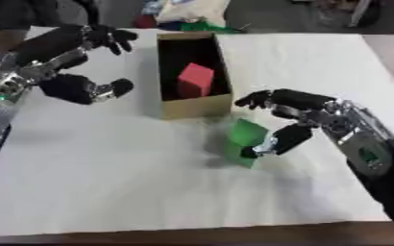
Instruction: Pick up objects on the table and place them in the box.
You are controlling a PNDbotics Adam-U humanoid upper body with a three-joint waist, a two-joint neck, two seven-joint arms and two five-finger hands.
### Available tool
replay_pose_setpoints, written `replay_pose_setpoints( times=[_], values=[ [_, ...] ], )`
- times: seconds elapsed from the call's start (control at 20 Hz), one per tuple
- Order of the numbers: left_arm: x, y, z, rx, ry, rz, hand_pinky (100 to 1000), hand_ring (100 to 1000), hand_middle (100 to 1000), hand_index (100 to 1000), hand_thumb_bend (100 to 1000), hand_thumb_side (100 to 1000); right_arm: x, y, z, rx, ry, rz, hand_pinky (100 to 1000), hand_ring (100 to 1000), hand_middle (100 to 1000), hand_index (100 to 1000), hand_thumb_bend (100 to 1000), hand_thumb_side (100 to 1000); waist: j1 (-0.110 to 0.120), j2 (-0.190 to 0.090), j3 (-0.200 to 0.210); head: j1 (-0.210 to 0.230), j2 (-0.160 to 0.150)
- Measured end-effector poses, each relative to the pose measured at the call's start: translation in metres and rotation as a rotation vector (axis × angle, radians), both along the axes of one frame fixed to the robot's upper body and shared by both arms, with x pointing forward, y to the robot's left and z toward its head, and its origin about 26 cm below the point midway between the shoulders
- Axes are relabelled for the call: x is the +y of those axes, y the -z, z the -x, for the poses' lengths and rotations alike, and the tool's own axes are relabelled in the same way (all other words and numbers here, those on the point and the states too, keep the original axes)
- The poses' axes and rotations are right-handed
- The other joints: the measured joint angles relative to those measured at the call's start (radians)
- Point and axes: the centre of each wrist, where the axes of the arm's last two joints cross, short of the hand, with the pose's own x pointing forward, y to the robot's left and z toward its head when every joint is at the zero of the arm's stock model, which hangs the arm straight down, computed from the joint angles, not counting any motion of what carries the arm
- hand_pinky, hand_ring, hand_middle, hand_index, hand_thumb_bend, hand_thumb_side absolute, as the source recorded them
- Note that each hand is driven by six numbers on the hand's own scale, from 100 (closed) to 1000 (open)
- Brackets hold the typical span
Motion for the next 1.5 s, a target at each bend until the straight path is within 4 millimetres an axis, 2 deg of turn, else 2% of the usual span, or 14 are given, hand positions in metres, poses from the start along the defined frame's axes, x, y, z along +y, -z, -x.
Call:
replay_pose_setpoints(
  times=[0.4,0.65,0.8,0.95,1.15,1.35,1.5],
  values=[
    [0.0,0.0,0.0,0.006,0.001,-0.003,781,709,734,971,390,913,0.0,0.02,-0.002,0.057,0.012,0.008,829,863,896,989,581,720,0.001,0.0,0.0,-0.001,0.0],
    [0.0,0.0,0.0,0.008,0.002,-0.004,779,708,732,971,377,922,-0.001,0.024,-0.003,0.059,0.021,-0.006,815,849,874,973,533,686,0.002,0.0,-0.001,-0.001,0.0],
    [0.0,0.0,0.0,0.008,0.002,-0.004,779,707,732,971,374,926,-0.002,0.025,-0.004,0.05,0.027,-0.02,803,832,798,935,449,629,0.003,0.0,0.0,-0.001,0.0],
    [0.0,0.0,0.0,0.009,0.002,-0.004,779,707,732,971,367,929,-0.002,0.027,-0.004,0.028,0.033,-0.043,785,783,649,805,342,560,0.003,0.0,0.0,-0.001,0.0],
    [0.0,0.0,0.0,0.009,0.002,-0.004,779,706,731,971,358,934,-0.004,0.027,-0.004,-0.031,0.058,-0.091,757,723,510,651,232,509,0.004,0.0,0.0,-0.001,0.0],
    [0.0,0.0,0.0,0.011,0.004,-0.001,778,705,730,971,348,939,-0.006,0.019,-0.004,-0.121,0.082,-0.144,747,693,452,591,177,497,0.004,0.001,0.0,-0.001,0.0],
    [0.0,0.001,0.0,0.014,0.007,0.001,778,705,730,971,345,942,-0.003,-0.004,-0.004,-0.206,0.063,-0.177,749,690,447,586,179,507,0.002,0.001,0.004,-0.001,0.0]
  ],
)
